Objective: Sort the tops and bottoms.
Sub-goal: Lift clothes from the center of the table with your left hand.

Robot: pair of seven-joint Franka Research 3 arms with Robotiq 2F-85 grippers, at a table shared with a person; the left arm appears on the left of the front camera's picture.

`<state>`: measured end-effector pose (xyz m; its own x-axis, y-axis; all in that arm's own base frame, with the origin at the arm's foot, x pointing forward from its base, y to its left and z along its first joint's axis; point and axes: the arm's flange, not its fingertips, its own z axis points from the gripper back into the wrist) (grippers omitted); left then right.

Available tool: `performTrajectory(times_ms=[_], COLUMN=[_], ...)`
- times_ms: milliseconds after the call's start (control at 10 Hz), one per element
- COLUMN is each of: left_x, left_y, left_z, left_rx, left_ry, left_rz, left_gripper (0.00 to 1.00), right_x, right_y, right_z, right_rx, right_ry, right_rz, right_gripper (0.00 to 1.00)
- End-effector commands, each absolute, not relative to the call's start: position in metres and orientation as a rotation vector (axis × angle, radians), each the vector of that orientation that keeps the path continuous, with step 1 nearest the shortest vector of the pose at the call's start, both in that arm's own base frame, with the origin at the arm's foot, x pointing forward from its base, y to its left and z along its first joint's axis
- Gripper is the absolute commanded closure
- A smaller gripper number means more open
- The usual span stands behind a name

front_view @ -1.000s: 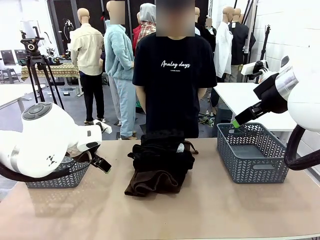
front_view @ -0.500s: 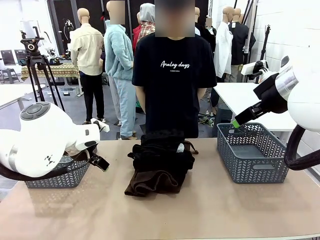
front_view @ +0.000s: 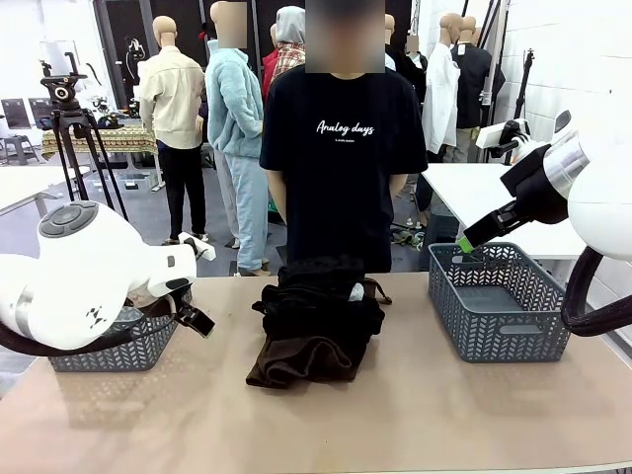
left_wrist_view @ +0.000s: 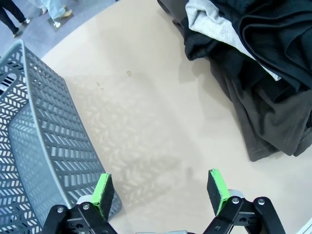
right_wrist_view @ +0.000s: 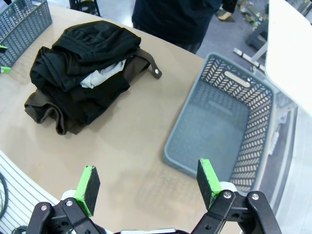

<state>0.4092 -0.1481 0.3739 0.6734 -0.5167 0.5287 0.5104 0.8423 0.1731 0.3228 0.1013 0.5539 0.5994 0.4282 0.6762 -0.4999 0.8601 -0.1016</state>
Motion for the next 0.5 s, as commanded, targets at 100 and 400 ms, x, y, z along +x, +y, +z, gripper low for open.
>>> performTrajectory(times_ms=[100, 400], left_x=[0.4092, 0.4092], left_y=[-0.1481, -0.1481], left_z=[0.3739, 0.3739], left_rx=[0.011, 0.011], left_ry=[-0.599, -0.599], left_rz=[-0.578, -0.578], left_gripper=[0.0, 0.0], right_x=[0.3262, 0.3262], right_y=[0.1027, 0.1027], right_z=[0.5524, 0.5524], right_rx=[0.117, 0.117], right_ry=[-0.766, -0.766], right_rz=[0.541, 0.541], right_gripper=[0.0, 0.0])
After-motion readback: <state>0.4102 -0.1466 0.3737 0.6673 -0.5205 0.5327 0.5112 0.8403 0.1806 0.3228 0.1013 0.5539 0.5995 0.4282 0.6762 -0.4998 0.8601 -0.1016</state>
